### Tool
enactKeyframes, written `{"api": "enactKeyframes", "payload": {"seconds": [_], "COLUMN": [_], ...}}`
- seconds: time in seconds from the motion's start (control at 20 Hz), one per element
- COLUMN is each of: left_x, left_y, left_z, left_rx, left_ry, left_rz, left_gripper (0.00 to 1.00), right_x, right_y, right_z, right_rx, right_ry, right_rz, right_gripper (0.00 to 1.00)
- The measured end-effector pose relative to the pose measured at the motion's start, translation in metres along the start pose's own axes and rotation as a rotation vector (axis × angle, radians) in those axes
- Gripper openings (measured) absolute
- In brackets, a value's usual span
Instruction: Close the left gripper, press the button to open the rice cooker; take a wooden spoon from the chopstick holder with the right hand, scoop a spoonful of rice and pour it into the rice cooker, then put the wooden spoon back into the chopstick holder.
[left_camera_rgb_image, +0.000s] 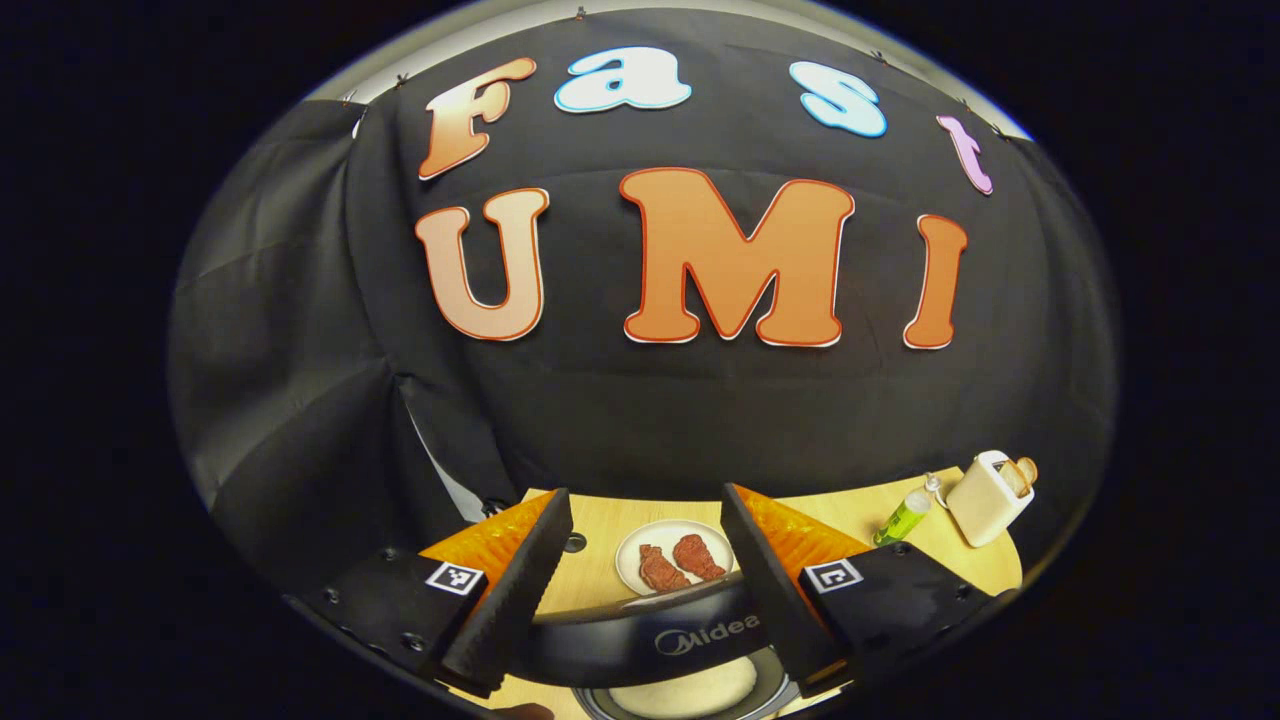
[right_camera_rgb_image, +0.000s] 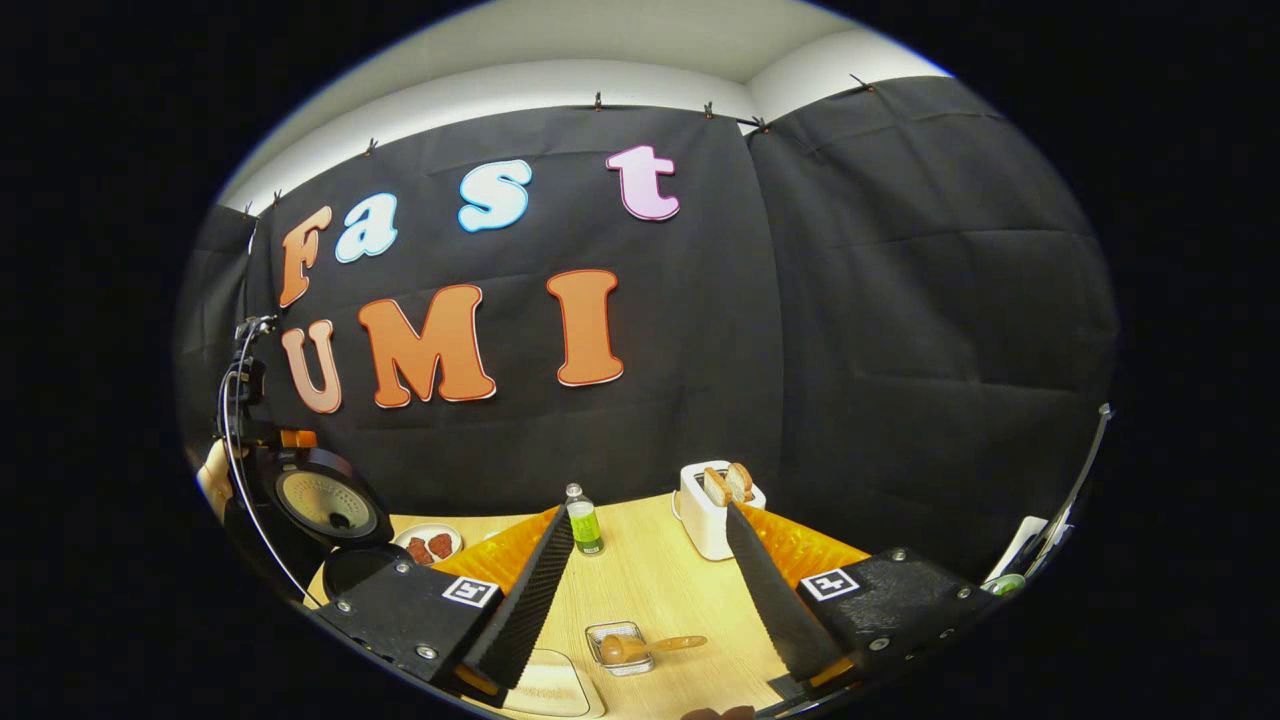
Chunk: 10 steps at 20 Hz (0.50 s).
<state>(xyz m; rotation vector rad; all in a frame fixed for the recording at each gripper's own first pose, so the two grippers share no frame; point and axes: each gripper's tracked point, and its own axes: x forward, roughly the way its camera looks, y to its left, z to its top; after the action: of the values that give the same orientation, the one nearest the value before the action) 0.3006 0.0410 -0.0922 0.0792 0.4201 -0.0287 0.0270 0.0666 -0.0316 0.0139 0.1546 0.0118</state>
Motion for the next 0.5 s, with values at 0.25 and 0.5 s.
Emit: {"api": "enactKeyframes", "payload": {"seconds": [0.25,0.5], "left_x": [-0.027,-0.063], "left_y": [-0.015,-0.034], "left_z": [-0.027,-0.084], "left_rx": [-0.038,-0.068], "left_ry": [0.028,0.059], "left_rz": [-0.047,-0.102], "left_gripper": [0.98,1.0], "right_x": [-0.01,-0.019], "right_y": [0.008,0.021], "right_z": [-0.006,-0.012], "right_rx": [0.019,0.029], "right_ry": [0.01,0.022], "right_rz": [0.03,0.077], "right_gripper": [0.94,0.94]}}
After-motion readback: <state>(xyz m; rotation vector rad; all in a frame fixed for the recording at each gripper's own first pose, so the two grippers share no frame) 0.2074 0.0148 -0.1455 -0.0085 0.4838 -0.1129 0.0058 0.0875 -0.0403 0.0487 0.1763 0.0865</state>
